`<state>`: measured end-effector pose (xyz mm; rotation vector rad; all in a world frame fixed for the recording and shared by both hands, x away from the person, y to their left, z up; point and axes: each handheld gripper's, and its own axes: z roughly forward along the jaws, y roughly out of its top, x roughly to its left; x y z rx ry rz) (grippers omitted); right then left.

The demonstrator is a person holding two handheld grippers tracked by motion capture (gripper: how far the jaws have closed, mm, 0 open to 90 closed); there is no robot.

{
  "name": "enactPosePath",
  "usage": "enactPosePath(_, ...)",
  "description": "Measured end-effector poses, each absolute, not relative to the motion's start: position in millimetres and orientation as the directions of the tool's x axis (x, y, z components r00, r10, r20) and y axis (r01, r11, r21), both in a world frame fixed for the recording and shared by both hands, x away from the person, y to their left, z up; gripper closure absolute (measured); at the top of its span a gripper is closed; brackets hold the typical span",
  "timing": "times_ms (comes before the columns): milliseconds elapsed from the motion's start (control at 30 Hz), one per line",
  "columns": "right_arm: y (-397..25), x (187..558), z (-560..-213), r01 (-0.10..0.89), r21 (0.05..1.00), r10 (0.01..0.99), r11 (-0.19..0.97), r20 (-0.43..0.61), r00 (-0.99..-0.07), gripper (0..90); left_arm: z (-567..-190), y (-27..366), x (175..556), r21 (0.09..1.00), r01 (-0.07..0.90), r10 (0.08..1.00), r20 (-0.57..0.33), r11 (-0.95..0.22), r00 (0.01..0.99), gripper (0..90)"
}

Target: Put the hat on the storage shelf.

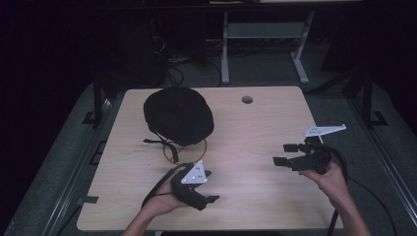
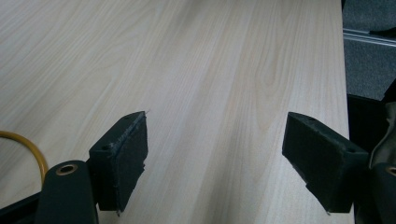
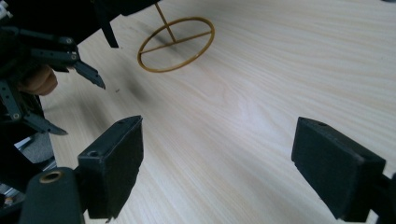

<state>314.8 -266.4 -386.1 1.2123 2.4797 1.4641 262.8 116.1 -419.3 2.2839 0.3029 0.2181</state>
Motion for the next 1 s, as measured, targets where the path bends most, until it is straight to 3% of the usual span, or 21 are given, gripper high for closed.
enactPosePath(700, -281.8, 288.0, -413.5, 0.64, 0.725, 0.639, 0.255, 0.371, -0.674, 15.8, -420.8, 117.7, 262.1, 0.745, 0.152, 0.291, 0.059, -0.65, 0.955, 22.4)
enactPosePath(1000, -290.1, 238.7, -443.3, 0.604, 0.774, 0.639, 0.187, 0.371, -0.674, 14.3, -422.8, 118.1, 263.5, 0.756, 0.168, 0.298, 0.038, -0.633, 0.954, 22.4)
